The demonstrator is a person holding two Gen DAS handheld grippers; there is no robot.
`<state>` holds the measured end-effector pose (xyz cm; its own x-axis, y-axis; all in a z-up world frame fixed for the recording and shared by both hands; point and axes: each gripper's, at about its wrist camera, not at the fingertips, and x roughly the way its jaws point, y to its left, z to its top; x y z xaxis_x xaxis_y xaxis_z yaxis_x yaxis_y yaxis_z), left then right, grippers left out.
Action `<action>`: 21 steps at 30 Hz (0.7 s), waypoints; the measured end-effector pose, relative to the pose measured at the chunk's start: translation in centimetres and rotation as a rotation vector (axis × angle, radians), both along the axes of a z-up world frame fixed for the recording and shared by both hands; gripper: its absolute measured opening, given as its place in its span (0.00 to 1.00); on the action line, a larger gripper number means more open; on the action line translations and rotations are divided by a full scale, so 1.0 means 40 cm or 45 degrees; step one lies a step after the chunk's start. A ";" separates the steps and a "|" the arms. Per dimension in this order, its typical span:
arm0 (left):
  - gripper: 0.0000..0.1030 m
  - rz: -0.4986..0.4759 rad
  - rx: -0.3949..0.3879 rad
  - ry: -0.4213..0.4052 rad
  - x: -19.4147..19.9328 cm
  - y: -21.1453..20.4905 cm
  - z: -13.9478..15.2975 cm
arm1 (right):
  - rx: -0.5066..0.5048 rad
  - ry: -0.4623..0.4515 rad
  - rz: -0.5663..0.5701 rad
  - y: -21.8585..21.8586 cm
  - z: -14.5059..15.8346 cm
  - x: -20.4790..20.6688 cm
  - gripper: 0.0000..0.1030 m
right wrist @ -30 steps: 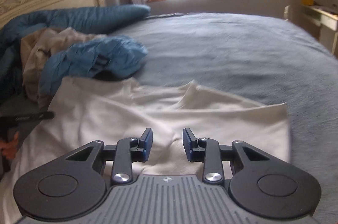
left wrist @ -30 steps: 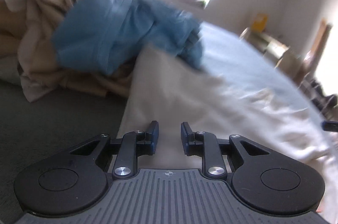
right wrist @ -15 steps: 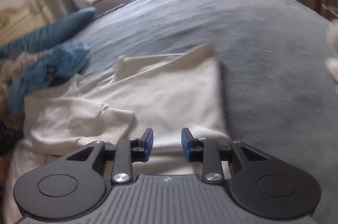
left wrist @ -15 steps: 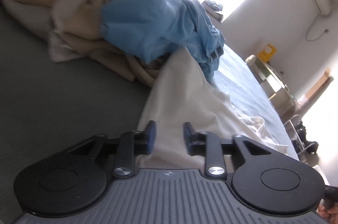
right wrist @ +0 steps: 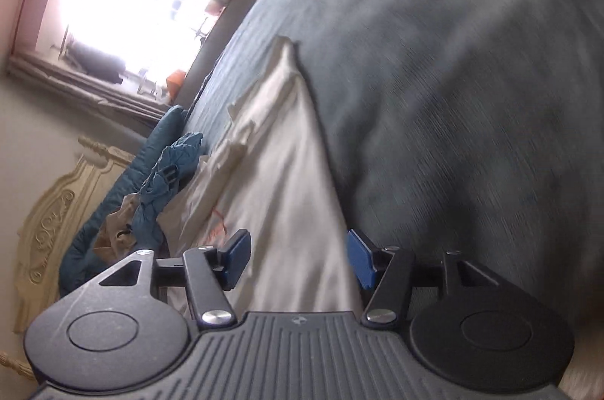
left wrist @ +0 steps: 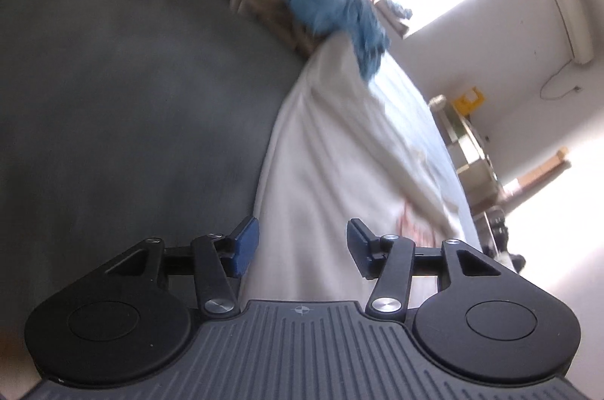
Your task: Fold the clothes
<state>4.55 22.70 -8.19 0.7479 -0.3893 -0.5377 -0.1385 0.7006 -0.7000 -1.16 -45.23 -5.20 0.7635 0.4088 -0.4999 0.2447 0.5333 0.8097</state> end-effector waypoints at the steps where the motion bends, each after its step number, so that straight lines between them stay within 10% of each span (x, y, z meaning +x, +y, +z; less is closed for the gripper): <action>1: 0.50 -0.003 -0.008 0.011 -0.022 -0.006 -0.012 | 0.030 0.012 -0.008 0.004 -0.023 -0.022 0.58; 21: 0.48 -0.066 -0.171 0.008 -0.164 -0.030 -0.120 | 0.099 0.020 -0.029 0.097 -0.081 -0.098 0.58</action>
<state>-2.00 21.48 -12.97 0.7215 -0.4960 -0.4831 -0.1093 0.6073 -0.7869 -5.06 -41.35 -8.44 0.7654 0.4295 -0.4793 0.2690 0.4632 0.8445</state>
